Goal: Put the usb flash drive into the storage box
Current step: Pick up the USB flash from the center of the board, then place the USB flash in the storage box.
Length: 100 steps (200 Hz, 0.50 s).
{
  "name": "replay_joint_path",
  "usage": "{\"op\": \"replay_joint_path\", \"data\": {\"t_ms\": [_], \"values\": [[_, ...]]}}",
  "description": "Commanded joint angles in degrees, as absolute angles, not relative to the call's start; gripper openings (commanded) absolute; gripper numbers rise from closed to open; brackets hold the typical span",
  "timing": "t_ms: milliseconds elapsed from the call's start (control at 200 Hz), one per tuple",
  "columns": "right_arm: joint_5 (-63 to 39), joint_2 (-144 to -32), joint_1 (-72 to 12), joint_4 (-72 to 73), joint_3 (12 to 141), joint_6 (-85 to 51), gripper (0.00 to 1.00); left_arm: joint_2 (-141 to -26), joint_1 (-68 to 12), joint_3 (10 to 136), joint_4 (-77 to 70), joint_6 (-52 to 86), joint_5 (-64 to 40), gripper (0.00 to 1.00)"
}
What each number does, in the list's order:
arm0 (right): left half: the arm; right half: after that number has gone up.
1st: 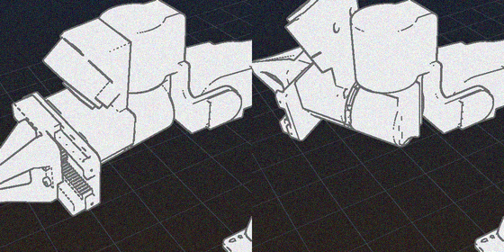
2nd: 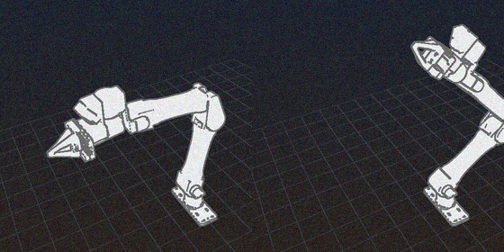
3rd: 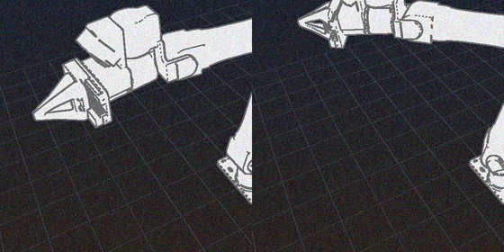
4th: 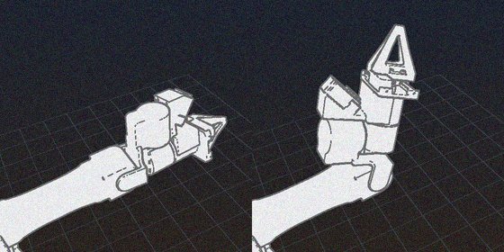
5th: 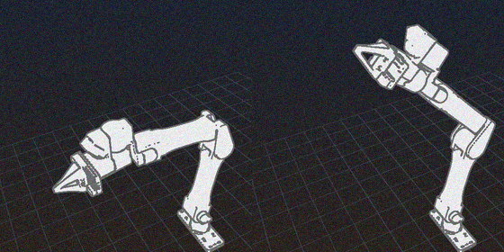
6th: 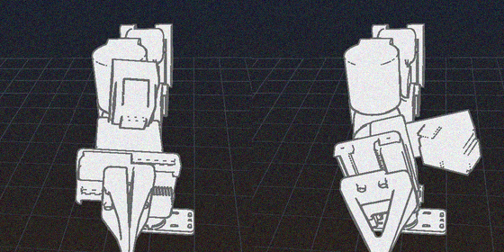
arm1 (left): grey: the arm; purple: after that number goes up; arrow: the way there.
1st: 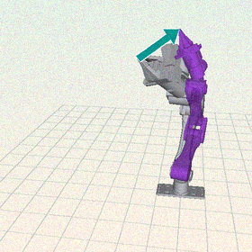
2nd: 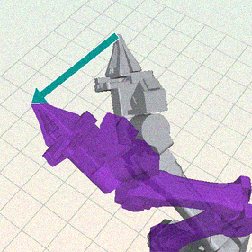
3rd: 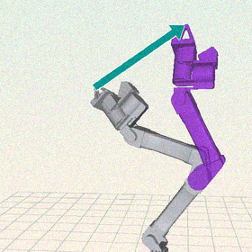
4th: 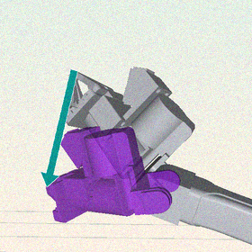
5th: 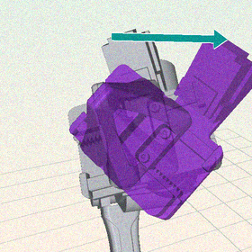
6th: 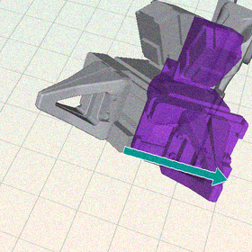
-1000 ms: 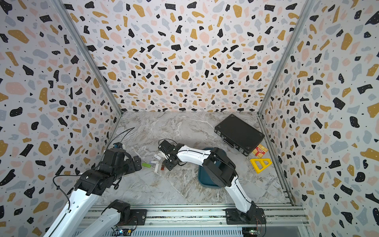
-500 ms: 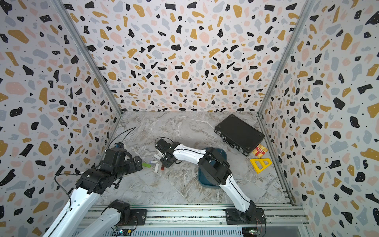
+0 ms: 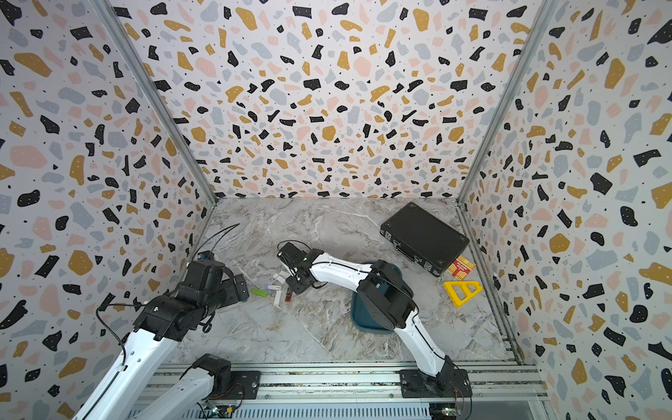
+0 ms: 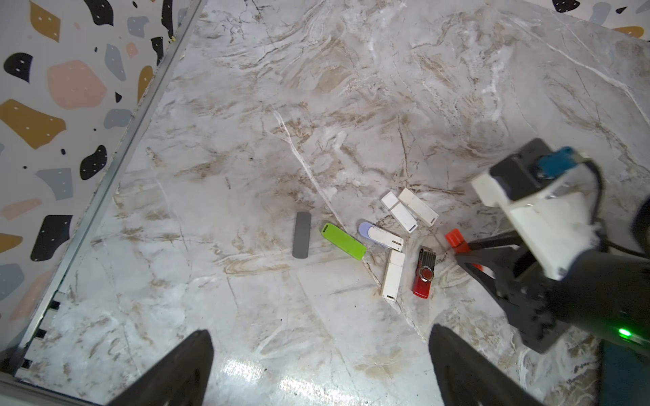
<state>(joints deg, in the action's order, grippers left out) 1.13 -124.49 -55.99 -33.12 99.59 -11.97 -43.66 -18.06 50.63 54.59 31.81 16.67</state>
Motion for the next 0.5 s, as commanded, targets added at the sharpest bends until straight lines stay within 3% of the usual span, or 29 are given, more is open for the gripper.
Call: {"op": "replay_joint_path", "data": {"t_ms": [0, 300, 495], "values": [[2.66, -111.20, -53.43, -32.52, 95.13, -13.07, 0.22, -44.08, -18.28, 52.31, 55.64, 32.62, 18.13, 1.00], [3.69, -86.08, -38.11, -32.04, 71.18, -15.92, 0.21, -44.43, -18.50, 51.61, 54.20, 31.35, 14.24, 1.00], [3.02, -82.42, -31.63, -32.56, 60.98, -16.85, 0.21, -44.56, -18.72, 51.42, 53.79, 30.87, 13.02, 1.00]]}}
